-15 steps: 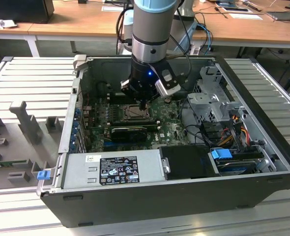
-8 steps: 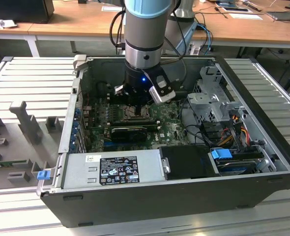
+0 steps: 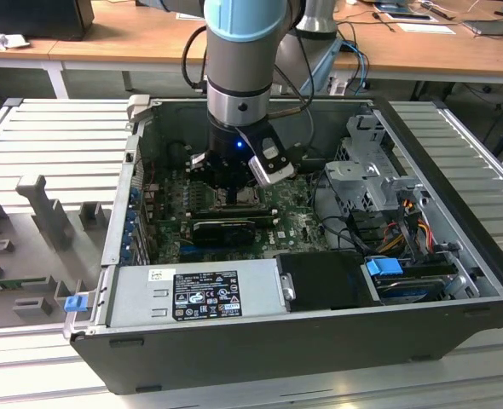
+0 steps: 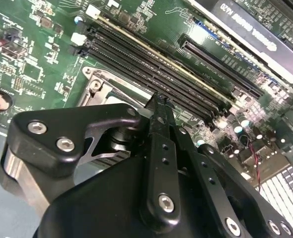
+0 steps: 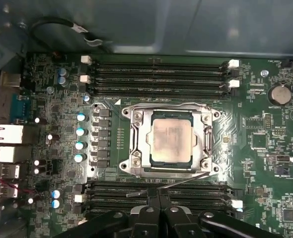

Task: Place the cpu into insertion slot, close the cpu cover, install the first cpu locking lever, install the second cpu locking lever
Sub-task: 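Install the second cpu locking lever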

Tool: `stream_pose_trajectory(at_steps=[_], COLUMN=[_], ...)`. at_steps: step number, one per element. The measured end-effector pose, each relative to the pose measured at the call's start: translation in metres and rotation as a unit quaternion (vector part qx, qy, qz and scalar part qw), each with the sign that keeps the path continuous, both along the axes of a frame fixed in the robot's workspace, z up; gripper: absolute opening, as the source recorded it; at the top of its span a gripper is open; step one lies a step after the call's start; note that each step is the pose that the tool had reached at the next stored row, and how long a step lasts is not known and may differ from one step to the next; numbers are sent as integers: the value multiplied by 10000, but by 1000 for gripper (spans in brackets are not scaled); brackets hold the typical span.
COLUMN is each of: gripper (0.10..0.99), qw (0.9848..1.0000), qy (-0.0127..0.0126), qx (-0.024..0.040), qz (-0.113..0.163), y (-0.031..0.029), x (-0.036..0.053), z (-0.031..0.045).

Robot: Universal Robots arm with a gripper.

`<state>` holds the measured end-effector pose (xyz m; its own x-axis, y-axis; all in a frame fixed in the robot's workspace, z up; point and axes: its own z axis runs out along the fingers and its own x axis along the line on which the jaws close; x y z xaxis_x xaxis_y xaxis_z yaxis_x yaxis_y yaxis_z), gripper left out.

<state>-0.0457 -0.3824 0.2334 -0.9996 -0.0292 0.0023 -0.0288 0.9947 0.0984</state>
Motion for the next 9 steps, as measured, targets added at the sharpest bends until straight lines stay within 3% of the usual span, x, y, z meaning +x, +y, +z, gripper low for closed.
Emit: stream_pose_trajectory(at_steps=[2, 7, 9], gripper=[106, 106, 106], qw=[10000, 10000, 9999], qy=[0, 0, 0], qx=[1, 42, 136], qz=[0, 0, 6], y=[0, -1, -7], x=[-5, -59, -125], z=[-49, -51, -56])
